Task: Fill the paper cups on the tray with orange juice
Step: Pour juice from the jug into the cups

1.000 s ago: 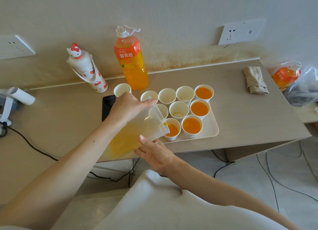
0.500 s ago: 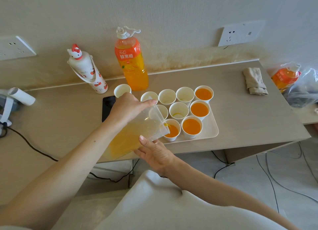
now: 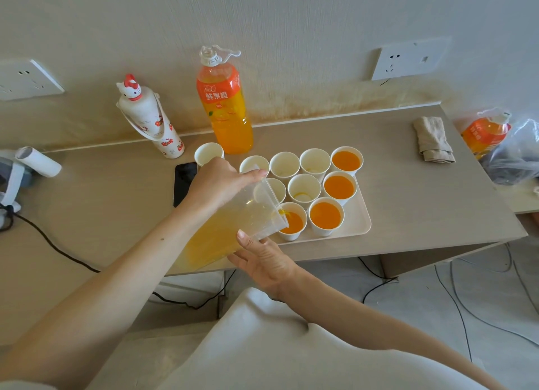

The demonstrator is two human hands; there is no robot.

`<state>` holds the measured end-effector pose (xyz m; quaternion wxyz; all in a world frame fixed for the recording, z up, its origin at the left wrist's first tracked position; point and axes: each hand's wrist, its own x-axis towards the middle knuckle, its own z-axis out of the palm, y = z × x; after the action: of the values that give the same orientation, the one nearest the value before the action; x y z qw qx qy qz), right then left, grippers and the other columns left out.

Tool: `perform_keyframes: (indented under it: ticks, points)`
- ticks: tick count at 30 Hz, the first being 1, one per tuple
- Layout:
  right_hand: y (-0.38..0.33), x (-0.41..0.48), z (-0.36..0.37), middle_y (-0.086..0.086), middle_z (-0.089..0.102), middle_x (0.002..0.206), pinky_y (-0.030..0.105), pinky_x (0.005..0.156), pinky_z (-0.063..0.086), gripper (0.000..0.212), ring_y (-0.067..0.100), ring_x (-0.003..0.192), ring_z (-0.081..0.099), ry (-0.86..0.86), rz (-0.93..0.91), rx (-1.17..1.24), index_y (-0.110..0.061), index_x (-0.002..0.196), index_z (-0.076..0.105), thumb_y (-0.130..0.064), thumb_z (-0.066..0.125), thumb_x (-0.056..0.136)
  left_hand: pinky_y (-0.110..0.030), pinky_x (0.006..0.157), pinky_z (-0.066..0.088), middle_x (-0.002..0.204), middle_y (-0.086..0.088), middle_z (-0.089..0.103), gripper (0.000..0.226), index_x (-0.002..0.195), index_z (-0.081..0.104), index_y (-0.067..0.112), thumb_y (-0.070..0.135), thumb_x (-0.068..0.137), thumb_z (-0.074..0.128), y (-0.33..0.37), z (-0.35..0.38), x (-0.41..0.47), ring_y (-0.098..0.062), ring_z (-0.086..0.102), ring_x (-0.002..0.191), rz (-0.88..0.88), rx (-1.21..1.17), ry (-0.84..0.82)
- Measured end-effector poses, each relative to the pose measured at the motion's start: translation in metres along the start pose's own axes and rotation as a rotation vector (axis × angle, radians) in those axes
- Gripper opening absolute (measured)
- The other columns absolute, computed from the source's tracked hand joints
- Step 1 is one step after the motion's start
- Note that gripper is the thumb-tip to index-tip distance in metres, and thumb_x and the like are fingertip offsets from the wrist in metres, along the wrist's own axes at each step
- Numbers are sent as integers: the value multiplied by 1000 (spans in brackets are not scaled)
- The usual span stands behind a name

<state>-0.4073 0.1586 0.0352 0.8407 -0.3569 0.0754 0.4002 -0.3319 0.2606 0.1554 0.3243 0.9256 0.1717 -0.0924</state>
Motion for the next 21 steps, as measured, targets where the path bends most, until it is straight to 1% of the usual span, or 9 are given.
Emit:
perform_keyframes:
  ticks: [4,15,17,18,19,20,21]
  points:
    - [-1,0,0,7,56,140,47,115,32,117,27,132,50,3,3,7,-18,143,40,-45,96,43,-30,53,24,52,0,30,63,53,35,13,61,75,69,0,0,0,-16,34,49,4,-5,2]
    - [-1,1,0,8,56,140,48,116,31,118,27,132,50,5,0,18,-18,144,39,-44,96,44,-29,51,23,49,2,28,64,52,31,14,59,76,69,1,0,1,-15,31,46,7,-9,-2]
    - [-1,0,0,8,57,139,48,116,31,117,27,131,50,7,2,28,-18,143,40,-43,97,43,-29,53,25,51,0,34,63,55,39,10,62,75,68,-2,1,3,-16,36,48,4,-6,-4]
    - [-1,0,0,8,57,139,48,116,31,117,28,132,50,7,2,33,-18,141,42,-43,97,42,-30,54,28,55,-3,40,63,59,49,5,64,75,68,-3,1,4,-17,41,52,2,-8,-7]
    - [-1,0,0,8,57,139,47,116,32,115,28,132,50,8,1,37,-19,140,43,-43,97,41,-31,56,30,61,-7,47,66,67,59,0,65,74,67,-3,2,5,-18,46,56,1,-14,-9]
    - [-1,0,0,8,57,139,47,115,32,113,28,132,50,7,1,40,-20,139,44,-43,97,41,-32,58,32,66,-9,51,71,77,65,-5,66,74,66,-4,2,6,-19,50,60,0,-21,-11]
    - [-1,0,0,8,57,139,47,115,32,113,28,132,49,6,1,43,-20,139,44,-42,97,42,-33,59,33,68,-10,53,74,83,67,-7,66,74,66,-4,2,6,-20,51,62,-1,-25,-11]
